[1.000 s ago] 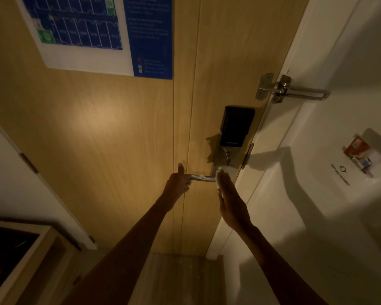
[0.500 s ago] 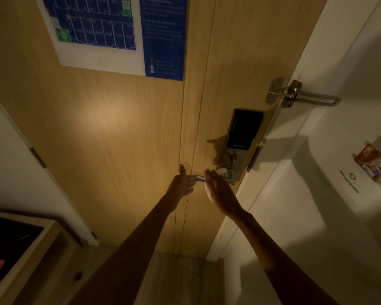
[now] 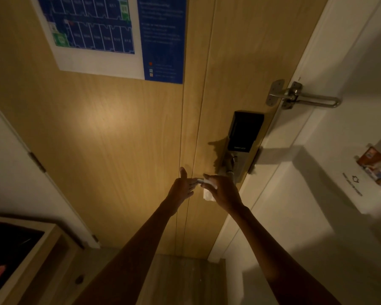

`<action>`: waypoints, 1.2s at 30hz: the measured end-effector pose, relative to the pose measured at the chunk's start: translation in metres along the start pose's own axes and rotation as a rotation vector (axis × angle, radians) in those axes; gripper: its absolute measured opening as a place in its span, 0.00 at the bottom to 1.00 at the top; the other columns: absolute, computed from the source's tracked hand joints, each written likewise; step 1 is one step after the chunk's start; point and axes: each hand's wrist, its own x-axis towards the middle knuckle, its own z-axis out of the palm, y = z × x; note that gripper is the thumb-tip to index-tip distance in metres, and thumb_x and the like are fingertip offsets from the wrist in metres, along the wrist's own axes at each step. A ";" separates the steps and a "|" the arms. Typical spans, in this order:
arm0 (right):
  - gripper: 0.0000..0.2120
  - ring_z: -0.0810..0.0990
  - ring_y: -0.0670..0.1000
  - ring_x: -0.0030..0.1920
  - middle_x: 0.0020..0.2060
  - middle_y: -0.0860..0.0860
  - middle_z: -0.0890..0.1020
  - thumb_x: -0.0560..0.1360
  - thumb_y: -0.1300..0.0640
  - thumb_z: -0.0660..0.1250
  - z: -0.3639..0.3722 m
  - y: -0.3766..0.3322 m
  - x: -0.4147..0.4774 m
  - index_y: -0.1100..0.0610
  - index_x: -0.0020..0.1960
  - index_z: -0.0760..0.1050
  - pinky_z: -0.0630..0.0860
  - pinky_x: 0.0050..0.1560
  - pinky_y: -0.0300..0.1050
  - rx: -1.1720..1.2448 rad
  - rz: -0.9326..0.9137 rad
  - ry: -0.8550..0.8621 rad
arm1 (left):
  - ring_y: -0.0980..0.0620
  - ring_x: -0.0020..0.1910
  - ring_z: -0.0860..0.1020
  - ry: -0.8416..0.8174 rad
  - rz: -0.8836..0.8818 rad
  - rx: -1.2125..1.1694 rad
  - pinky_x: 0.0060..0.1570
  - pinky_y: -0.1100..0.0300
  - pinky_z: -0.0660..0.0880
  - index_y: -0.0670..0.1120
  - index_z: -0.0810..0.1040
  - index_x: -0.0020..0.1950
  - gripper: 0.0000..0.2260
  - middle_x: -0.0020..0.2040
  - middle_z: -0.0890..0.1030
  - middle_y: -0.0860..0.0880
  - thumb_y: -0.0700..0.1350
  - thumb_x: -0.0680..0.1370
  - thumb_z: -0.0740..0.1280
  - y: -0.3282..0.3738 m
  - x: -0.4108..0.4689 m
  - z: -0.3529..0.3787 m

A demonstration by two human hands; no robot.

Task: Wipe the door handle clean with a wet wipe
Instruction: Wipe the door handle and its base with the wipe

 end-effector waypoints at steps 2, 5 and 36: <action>0.20 0.81 0.46 0.56 0.54 0.51 0.84 0.78 0.46 0.63 -0.002 0.003 0.001 0.59 0.62 0.77 0.76 0.57 0.39 0.020 0.008 -0.030 | 0.46 0.68 0.72 -0.014 0.006 -0.003 0.70 0.49 0.67 0.37 0.76 0.64 0.34 0.65 0.77 0.39 0.60 0.81 0.41 -0.001 0.000 -0.001; 0.19 0.82 0.47 0.55 0.53 0.52 0.84 0.80 0.48 0.61 -0.005 0.005 0.003 0.59 0.63 0.76 0.74 0.55 0.33 -0.008 -0.018 -0.074 | 0.46 0.69 0.71 -0.032 0.017 -0.009 0.70 0.48 0.66 0.37 0.75 0.64 0.34 0.67 0.74 0.39 0.60 0.81 0.41 -0.001 0.000 -0.003; 0.20 0.79 0.42 0.57 0.57 0.46 0.82 0.76 0.43 0.62 -0.039 0.017 -0.024 0.53 0.62 0.77 0.70 0.55 0.26 -0.187 0.100 0.060 | 0.44 0.70 0.69 -0.072 -0.002 0.019 0.72 0.47 0.63 0.36 0.72 0.67 0.35 0.68 0.73 0.37 0.61 0.80 0.41 -0.002 0.007 -0.005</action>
